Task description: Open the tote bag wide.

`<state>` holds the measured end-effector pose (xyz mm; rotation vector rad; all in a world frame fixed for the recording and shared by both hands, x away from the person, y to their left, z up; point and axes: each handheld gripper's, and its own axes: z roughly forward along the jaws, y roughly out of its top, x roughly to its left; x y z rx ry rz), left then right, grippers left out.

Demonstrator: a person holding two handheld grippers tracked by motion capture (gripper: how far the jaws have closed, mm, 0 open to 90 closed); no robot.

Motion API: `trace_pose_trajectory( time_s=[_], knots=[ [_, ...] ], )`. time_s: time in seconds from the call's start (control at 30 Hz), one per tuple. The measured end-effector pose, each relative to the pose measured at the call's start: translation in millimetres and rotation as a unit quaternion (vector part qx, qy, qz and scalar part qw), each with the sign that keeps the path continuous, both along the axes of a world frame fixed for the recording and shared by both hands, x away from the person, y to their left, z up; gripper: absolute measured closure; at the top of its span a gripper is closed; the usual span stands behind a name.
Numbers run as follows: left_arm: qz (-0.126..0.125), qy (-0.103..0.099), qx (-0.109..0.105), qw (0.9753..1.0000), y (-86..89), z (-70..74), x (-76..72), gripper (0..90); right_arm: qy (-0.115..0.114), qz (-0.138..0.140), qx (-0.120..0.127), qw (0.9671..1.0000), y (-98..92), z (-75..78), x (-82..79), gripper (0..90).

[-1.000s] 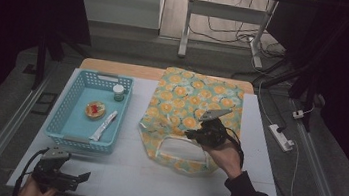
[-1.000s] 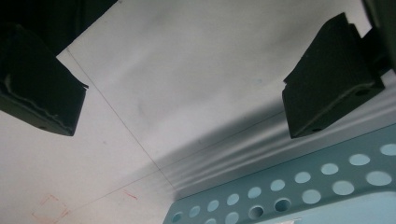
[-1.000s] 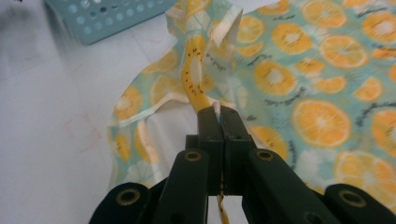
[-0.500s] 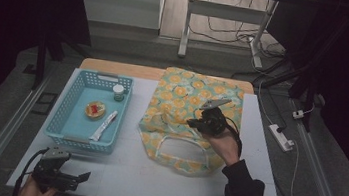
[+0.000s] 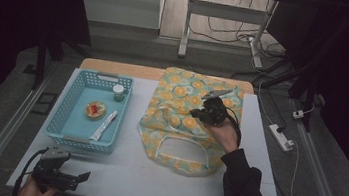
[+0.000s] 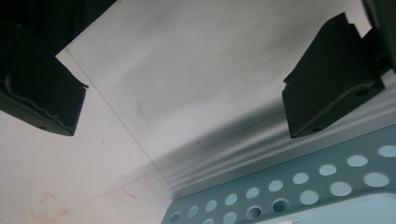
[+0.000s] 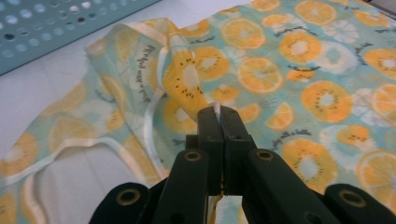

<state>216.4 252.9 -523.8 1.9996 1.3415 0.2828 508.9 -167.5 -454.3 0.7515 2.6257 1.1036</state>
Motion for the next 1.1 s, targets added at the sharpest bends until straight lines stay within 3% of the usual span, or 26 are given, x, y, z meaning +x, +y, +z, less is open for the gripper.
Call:
trace_pose_trajectory(
  time_s=[0.4, 0.7, 0.9, 1.1],
  knots=[
    [0.003, 0.001, -0.001, 1.0000, 0.3, -0.1, 0.4, 0.0, -0.008, -0.018, 0.003, 0.9998, 0.6, -2.0, 26.8, 88.7],
    [0.004, 0.002, -0.001, 1.0000, 0.3, -0.3, 0.6, 0.0, -0.006, -0.037, 0.001, 0.9993, -2.9, -11.8, 47.7, 88.7],
    [0.004, 0.003, -0.001, 1.0000, 0.3, -0.3, 0.9, 0.0, 0.001, -0.046, 0.001, 0.9990, -7.2, -25.7, 57.8, 88.7],
    [0.003, 0.003, -0.001, 1.0000, 0.4, -0.1, 0.6, 0.0, 0.007, -0.047, -0.024, 0.9986, -7.3, -46.1, 63.1, 88.4]
  ],
)
